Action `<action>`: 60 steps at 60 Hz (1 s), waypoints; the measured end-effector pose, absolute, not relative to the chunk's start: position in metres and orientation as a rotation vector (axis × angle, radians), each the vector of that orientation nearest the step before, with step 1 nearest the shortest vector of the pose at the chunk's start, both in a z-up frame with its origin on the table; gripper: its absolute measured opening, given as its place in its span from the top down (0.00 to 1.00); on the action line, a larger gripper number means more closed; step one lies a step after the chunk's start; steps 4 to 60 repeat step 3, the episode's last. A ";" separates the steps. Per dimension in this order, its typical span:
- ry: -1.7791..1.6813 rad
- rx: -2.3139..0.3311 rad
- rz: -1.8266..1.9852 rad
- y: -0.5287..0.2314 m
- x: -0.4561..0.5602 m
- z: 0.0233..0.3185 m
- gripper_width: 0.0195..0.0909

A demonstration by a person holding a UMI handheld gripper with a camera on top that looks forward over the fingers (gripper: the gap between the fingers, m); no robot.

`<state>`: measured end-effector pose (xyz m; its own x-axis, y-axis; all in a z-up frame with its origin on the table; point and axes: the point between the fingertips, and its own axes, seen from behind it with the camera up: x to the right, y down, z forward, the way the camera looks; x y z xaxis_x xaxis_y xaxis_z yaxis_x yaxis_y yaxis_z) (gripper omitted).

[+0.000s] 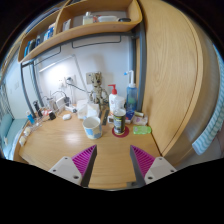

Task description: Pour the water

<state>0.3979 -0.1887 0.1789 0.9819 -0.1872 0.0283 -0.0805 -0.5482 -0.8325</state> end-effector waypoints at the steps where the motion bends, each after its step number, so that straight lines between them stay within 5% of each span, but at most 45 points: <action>1: 0.188 -2.153 -0.142 -0.189 0.399 0.180 0.35; 60: 0.189 -2.156 -0.146 -0.188 0.400 0.180 0.35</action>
